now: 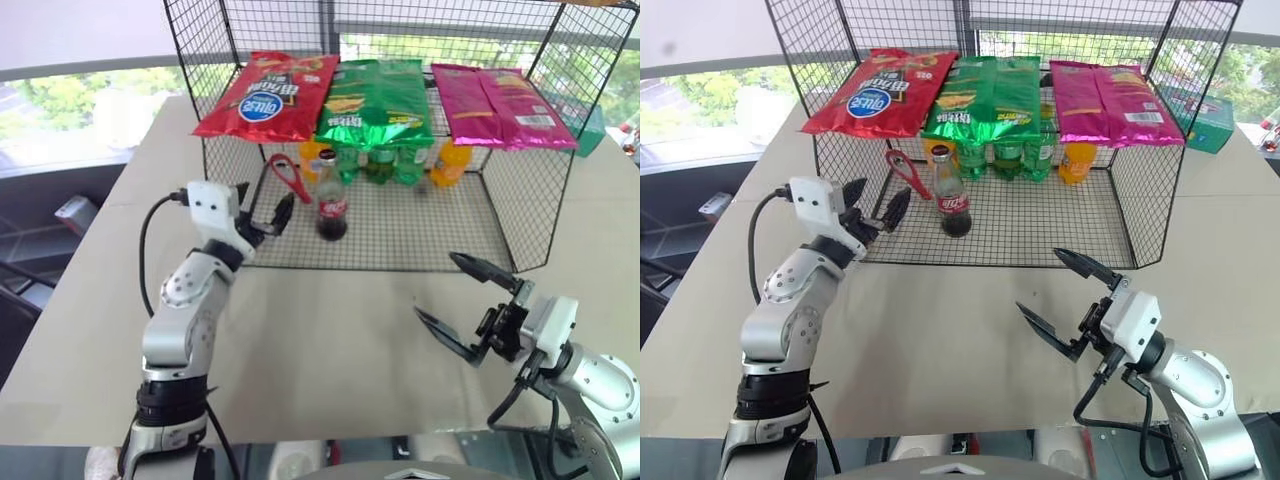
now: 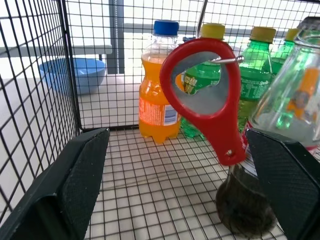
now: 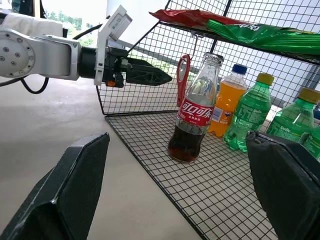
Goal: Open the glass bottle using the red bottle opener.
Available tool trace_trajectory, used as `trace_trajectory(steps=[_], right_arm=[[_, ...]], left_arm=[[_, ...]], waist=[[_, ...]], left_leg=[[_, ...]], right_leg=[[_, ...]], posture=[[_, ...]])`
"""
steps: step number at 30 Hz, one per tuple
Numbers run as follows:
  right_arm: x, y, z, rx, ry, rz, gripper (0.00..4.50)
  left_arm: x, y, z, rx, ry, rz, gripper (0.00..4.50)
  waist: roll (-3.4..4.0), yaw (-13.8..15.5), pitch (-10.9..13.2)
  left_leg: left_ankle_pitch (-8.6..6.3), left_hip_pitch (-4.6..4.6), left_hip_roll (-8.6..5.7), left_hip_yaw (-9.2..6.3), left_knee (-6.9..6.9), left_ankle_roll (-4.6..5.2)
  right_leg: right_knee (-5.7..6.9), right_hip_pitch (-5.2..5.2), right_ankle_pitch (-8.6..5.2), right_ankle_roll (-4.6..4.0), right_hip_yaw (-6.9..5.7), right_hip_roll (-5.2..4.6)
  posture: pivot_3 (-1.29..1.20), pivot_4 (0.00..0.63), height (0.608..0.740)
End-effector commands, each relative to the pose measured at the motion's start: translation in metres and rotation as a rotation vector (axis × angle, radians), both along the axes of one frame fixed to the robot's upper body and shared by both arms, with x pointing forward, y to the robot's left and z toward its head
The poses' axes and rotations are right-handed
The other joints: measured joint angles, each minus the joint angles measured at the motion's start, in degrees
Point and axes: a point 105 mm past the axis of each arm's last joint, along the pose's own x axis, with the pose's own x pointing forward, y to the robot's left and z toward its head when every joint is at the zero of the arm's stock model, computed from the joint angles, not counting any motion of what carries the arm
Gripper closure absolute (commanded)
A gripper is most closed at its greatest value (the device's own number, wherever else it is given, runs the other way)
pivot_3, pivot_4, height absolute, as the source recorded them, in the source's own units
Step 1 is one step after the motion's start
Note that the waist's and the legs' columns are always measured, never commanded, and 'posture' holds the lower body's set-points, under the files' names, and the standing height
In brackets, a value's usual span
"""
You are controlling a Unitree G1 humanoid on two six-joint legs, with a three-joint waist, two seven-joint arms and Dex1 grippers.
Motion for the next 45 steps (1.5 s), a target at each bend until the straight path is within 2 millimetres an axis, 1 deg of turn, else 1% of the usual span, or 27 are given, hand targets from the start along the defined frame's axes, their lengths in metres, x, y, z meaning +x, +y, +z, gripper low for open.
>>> trace_trajectory(steps=[1,8,16,18,19,20,21,22,24,25,26,29,31,35,39,42,45], right_arm=[[-0.001,-0.001,0.008,0.014,-0.044,-0.014,0.12],[0.000,0.000,0.008,0.011,-0.049,-0.023,0.12],[0.002,0.001,0.011,0.010,-0.053,-0.030,0.12],[0.002,0.002,0.012,0.009,-0.053,-0.031,0.12],[0.003,0.002,0.012,0.009,-0.054,-0.031,0.04],[0.003,0.002,0.013,0.009,-0.054,-0.031,0.04],[0.003,0.003,0.013,0.009,-0.054,-0.031,0.00],[0.003,0.003,0.013,0.009,-0.055,-0.031,0.00],[0.004,0.003,0.014,0.009,-0.055,-0.033,0.00],[0.004,0.003,0.014,0.010,-0.055,-0.035,0.00],[0.004,0.003,0.014,0.011,-0.055,-0.038,0.00],[0.005,0.003,0.015,0.018,-0.049,-0.050,0.00],[0.006,0.004,0.015,0.022,-0.042,-0.057,0.00],[0.008,0.003,0.016,0.031,-0.038,-0.080,0.00],[0.015,-0.003,0.016,0.031,-0.043,-0.155,0.00],[0.017,-0.003,0.008,-0.010,-0.024,-0.164,0.00],[0.020,-0.001,-0.002,-0.118,-0.010,-0.192,0.00]], left_arm=[[0.006,-0.005,0.015,0.007,-0.060,-0.005,0.00],[0.013,-0.004,0.020,0.024,-0.069,0.007,0.00],[0.013,-0.012,0.027,0.032,-0.085,0.022,0.00],[0.014,-0.015,0.028,0.030,-0.086,0.003,0.00],[0.014,-0.016,0.029,0.026,-0.085,-0.005,0.25],[0.014,-0.018,0.029,0.021,-0.084,-0.015,0.25],[0.014,-0.019,0.029,0.015,-0.079,-0.025,0.70],[0.014,-0.020,0.029,0.012,-0.077,-0.031,0.70],[0.014,-0.020,0.029,0.012,-0.079,-0.036,1.60],[0.014,-0.020,0.029,0.013,-0.080,-0.036,1.87],[0.013,-0.020,0.030,0.015,-0.081,-0.039,2.30],[0.012,-0.019,0.030,0.019,-0.084,-0.046,3.75],[0.010,-0.018,0.031,0.023,-0.090,-0.059,4.47],[0.004,-0.017,0.034,0.028,-0.105,-0.113,4.47],[-0.006,-0.020,0.040,0.015,-0.119,-0.208,4.47],[-0.012,-0.021,0.041,-0.004,-0.107,-0.266,4.47],[-0.015,-0.019,0.040,-0.008,-0.093,-0.295,4.47]], waist=[[0.00,0.0,0.0],[0.00,-0.1,0.0],[-0.01,0.0,0.0],[-0.01,0.0,0.0],[-0.01,0.0,0.0],[-0.01,0.0,0.0],[-0.01,0.0,0.0],[-0.01,0.0,0.0],[-0.01,0.0,0.0],[-0.01,0.0,0.0],[-0.01,0.0,0.0],[-0.01,0.0,0.0],[-0.01,0.0,0.0],[-0.01,0.0,0.0],[-0.01,-0.1,0.0],[-0.01,-0.1,0.0],[0.00,-0.1,0.0]], left_leg=[[0.00,0.01,0.00,0.00,0.00,0.00],[0.00,-0.01,-0.12,-0.01,0.00,0.00],[0.00,-0.01,-0.12,-0.03,0.00,0.00],[0.00,-0.01,-0.11,-0.04,0.01,0.00],[0.00,-0.01,-0.12,-0.04,0.00,0.00],[0.00,-0.01,-0.12,-0.04,0.00,0.00],[0.00,-0.02,-0.12,-0.06,0.00,0.00],[0.00,-0.02,-0.12,-0.06,0.00,0.00],[0.00,-0.02,-0.15,-0.05,0.01,0.00],[0.00,-0.02,-0.15,-0.06,0.01,0.00],[0.00,-0.02,-0.15,-0.06,0.00,0.00],[0.00,-0.02,-0.15,-0.06,0.00,0.00],[0.00,-0.02,-0.15,-0.06,0.01,0.00],[0.00,-0.02,-0.15,-0.06,0.00,0.00],[0.00,-0.02,-0.14,-0.06,0.00,0.00],[0.00,-0.02,-0.03,-0.05,0.01,0.00],[0.00,-0.01,-0.03,-0.03,0.01,0.00]], right_leg=[[0.00,0.00,0.00,0.00,0.00,0.00],[0.00,0.00,0.00,0.00,-0.01,0.00],[0.01,0.01,0.02,0.02,-0.02,0.00],[0.01,0.01,0.02,0.02,-0.02,0.00],[0.01,0.01,0.02,0.03,-0.02,0.00],[0.01,0.01,0.02,0.03,-0.02,0.00],[0.01,0.01,0.02,0.03,-0.03,0.00],[0.01,0.01,0.02,0.03,-0.04,0.00],[0.01,0.01,0.02,0.03,-0.03,0.00],[0.01,0.01,0.02,0.03,-0.03,0.00],[0.01,0.01,0.02,0.03,-0.03,0.00],[0.01,0.01,0.02,0.03,-0.03,0.00],[0.01,0.01,0.02,0.02,-0.03,0.00],[0.01,0.01,0.01,0.02,-0.03,0.00],[0.01,0.00,0.01,0.01,-0.03,-0.01],[0.02,0.00,0.01,0.00,-0.03,-0.01],[0.02,0.01,0.00,0.00,-0.02,-0.01]], posture=[[0.00,0.150,0.740],[0.00,0.150,0.740],[0.00,0.150,0.740],[0.00,0.150,0.740],[0.00,0.150,0.740],[0.00,0.150,0.740],[0.00,0.150,0.740],[0.00,0.150,0.740],[0.00,0.150,0.740],[0.00,0.150,0.740],[0.00,0.150,0.740],[0.00,0.150,0.740],[0.00,0.150,0.740],[0.00,0.150,0.740],[0.00,0.150,0.740],[0.00,0.150,0.740],[0.00,0.150,0.740]])
